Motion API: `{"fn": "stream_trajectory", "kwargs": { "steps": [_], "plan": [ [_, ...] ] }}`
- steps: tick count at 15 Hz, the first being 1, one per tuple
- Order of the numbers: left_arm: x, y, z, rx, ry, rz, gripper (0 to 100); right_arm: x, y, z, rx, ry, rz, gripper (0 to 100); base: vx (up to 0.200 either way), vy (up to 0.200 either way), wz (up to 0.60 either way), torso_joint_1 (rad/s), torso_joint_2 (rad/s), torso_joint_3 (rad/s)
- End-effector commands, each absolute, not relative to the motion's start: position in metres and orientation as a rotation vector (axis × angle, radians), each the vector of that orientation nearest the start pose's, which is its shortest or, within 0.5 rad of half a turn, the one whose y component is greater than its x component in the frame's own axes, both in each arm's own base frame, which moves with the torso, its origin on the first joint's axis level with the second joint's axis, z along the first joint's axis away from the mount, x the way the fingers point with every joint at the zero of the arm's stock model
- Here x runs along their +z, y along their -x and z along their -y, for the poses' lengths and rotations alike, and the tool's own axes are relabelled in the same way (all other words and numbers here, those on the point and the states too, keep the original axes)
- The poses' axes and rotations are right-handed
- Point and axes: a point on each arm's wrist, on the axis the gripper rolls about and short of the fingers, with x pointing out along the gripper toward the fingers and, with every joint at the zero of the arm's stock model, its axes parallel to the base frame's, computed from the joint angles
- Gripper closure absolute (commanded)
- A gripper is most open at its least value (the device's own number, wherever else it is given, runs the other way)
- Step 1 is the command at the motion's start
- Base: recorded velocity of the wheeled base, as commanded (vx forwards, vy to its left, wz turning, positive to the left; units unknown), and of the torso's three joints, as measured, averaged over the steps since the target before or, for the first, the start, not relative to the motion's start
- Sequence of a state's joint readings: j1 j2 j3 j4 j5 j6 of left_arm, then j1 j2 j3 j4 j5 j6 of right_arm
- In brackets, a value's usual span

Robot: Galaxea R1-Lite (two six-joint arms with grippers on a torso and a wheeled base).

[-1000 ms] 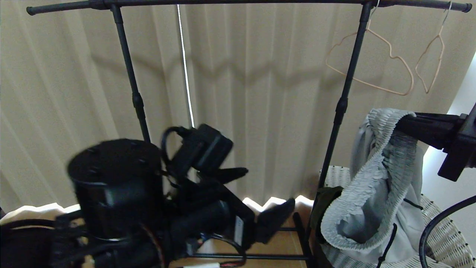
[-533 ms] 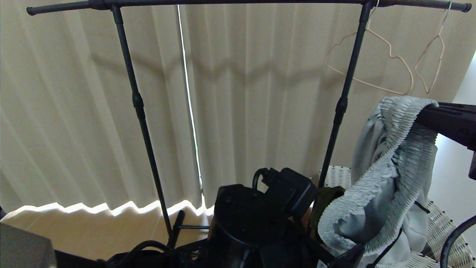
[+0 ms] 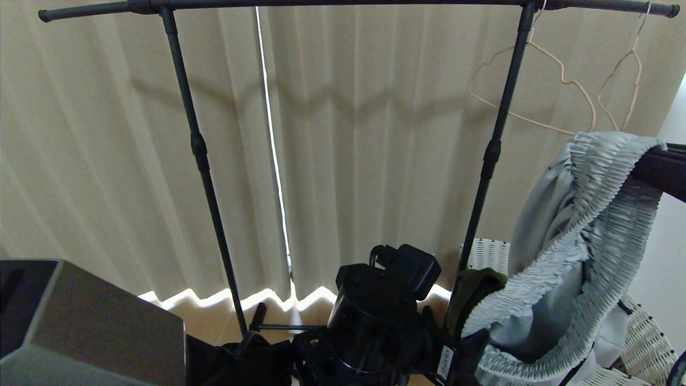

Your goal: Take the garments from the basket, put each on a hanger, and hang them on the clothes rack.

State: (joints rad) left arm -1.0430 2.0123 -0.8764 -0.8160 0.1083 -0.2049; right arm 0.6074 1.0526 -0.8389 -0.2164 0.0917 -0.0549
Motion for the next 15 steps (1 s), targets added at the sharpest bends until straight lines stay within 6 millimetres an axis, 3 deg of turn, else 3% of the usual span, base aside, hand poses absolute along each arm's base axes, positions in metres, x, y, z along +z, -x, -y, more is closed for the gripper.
{"fn": "stream_trajectory", "kwargs": {
  "steps": [1,2,3,5,7,9,10,12,15],
  "plan": [
    [0.111,-0.187,0.316,-0.891,0.006,-0.374,0,0.299,-0.112,-0.081,0.701,0.05,0.03,100,0.0,0.0,0.0,0.0,0.0,0.0],
    [0.111,-0.187,0.316,-0.891,0.005,-0.374,0,0.3,-0.111,-0.08,0.7,0.049,0.036,100,0.0,0.0,0.0,0.0,0.0,0.0],
    [0.111,-0.186,0.315,-0.891,0.002,-0.376,100,0.3,-0.111,-0.08,0.699,0.05,0.036,100,0.0,0.0,0.0,0.0,0.0,0.0],
    [0.114,-0.183,0.313,-0.897,0.002,-0.369,100,0.3,-0.108,-0.078,0.699,0.049,0.041,100,0.0,0.0,0.0,0.0,0.0,0.0],
    [0.141,-0.173,0.302,-0.901,0.017,-0.282,100,0.299,-0.109,-0.078,0.697,0.05,0.03,100,0.0,0.0,0.0,0.0,0.0,0.0],
    [0.169,-0.164,0.277,-0.899,-0.013,-0.176,100,0.294,-0.111,-0.079,0.692,0.043,0.009,100,0.0,0.0,0.0,0.0,0.0,0.0],
    [0.195,-0.163,0.249,-0.866,-0.015,-0.099,100,0.288,-0.113,-0.081,0.689,0.045,-0.017,100,0.0,0.0,0.0,0.0,0.0,0.0],
    [0.227,-0.171,0.209,-0.764,0.001,-0.058,100,0.281,-0.123,-0.088,0.688,0.055,-0.055,100,0.0,0.0,0.0,0.0,0.0,0.0],
    [0.254,-0.169,0.167,-0.672,-0.006,-0.08,100,0.283,-0.144,-0.101,0.688,0.057,-0.062,100,0.0,0.0,0.0,0.0,0.0,0.0]
  ]
}}
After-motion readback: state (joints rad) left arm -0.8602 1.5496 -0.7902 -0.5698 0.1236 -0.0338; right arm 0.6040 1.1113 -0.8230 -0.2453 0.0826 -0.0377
